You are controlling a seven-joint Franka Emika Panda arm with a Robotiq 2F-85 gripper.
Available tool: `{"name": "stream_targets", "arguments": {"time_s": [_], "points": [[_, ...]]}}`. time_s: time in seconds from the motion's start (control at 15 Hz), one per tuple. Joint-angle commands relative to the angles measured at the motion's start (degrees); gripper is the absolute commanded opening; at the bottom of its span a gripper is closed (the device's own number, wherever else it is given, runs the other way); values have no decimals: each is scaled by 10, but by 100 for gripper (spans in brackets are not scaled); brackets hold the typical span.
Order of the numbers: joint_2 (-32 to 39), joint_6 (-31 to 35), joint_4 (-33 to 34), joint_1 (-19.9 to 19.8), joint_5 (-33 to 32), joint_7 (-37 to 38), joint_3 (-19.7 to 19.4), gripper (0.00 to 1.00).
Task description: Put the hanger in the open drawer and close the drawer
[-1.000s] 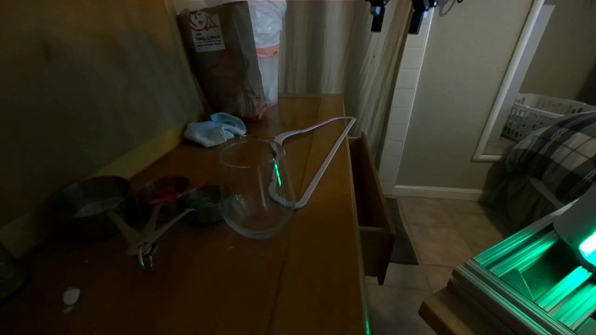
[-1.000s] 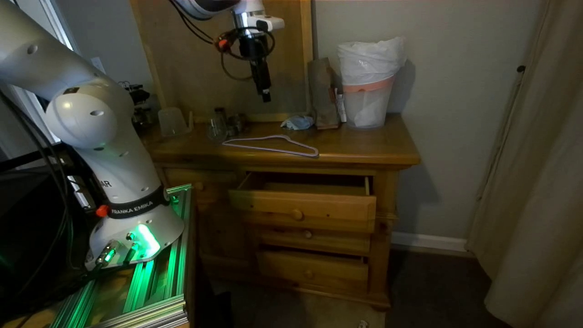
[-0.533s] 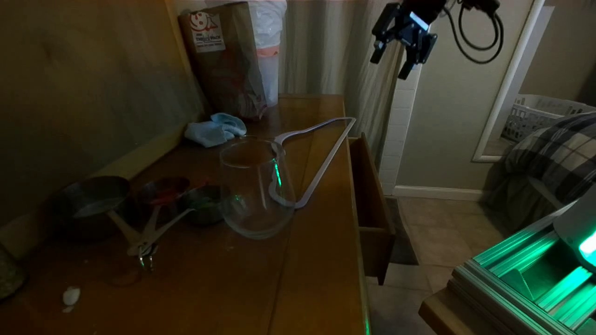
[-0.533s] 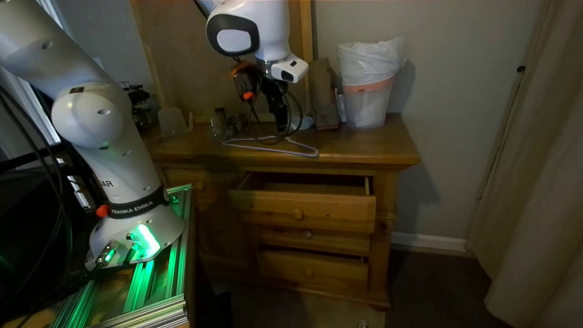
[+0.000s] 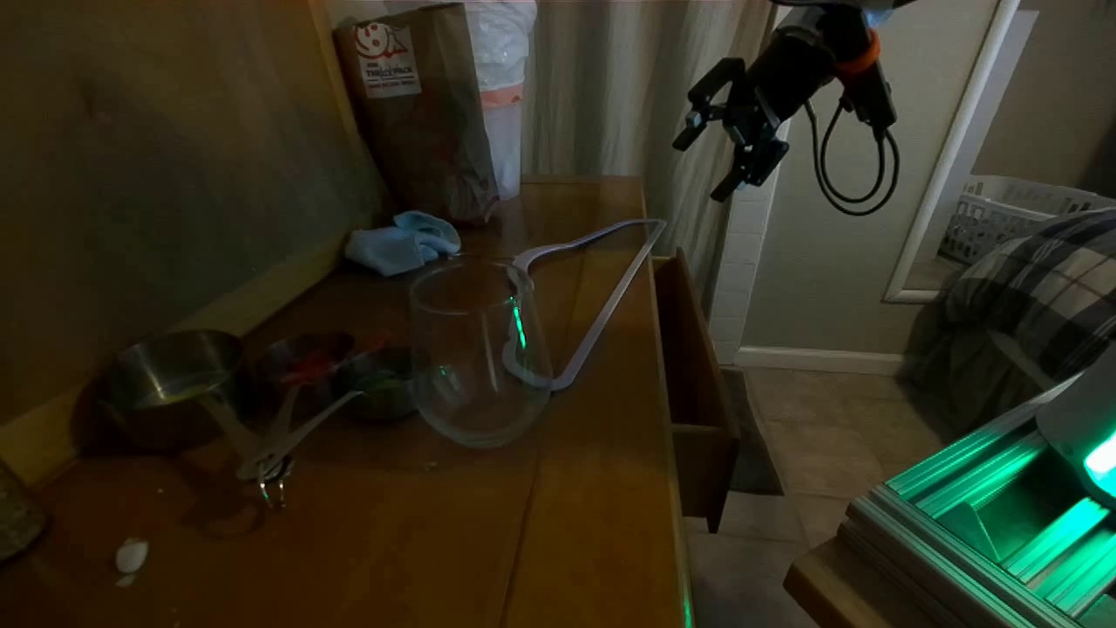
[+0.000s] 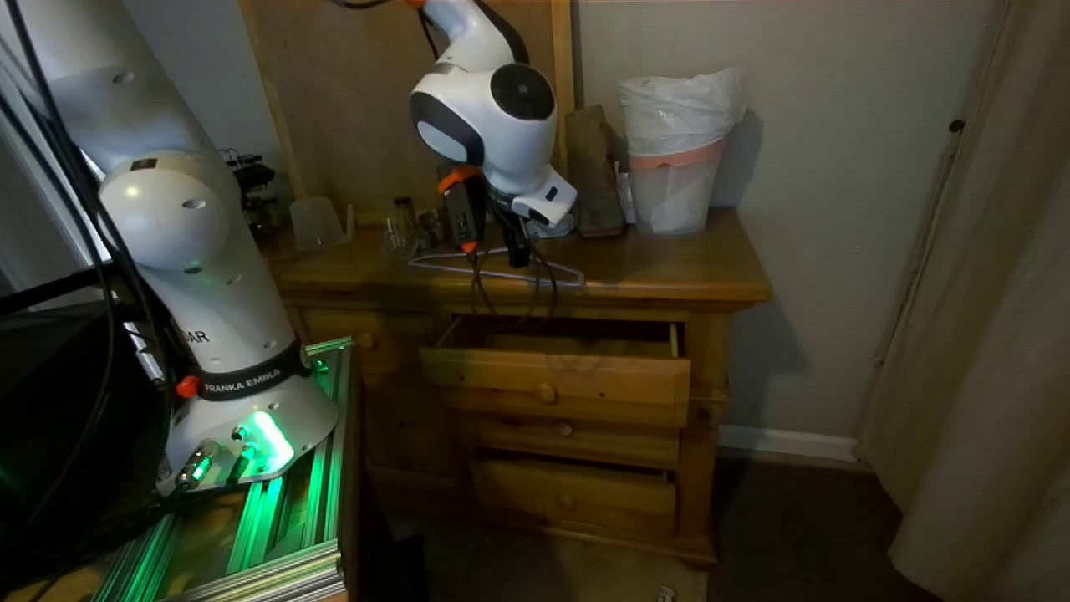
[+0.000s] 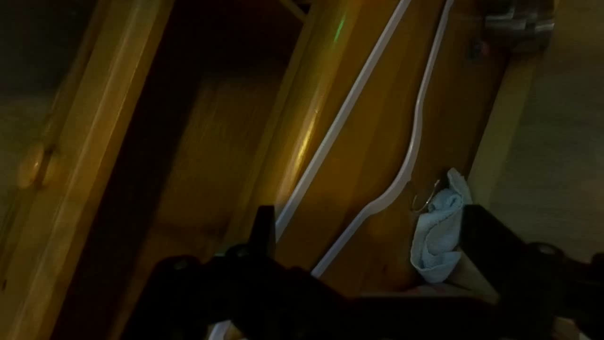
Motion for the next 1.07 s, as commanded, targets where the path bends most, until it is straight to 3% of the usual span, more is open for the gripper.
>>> {"name": "stream_targets", "arguments": {"time_s": [0.0,0.33,1.0], "points": [[16,-16,4,-45,13,-12,41,100],[44,-22,18,-50,17,-18,46,100],[191,-132,95,-125,131,-181,49,100]]}}
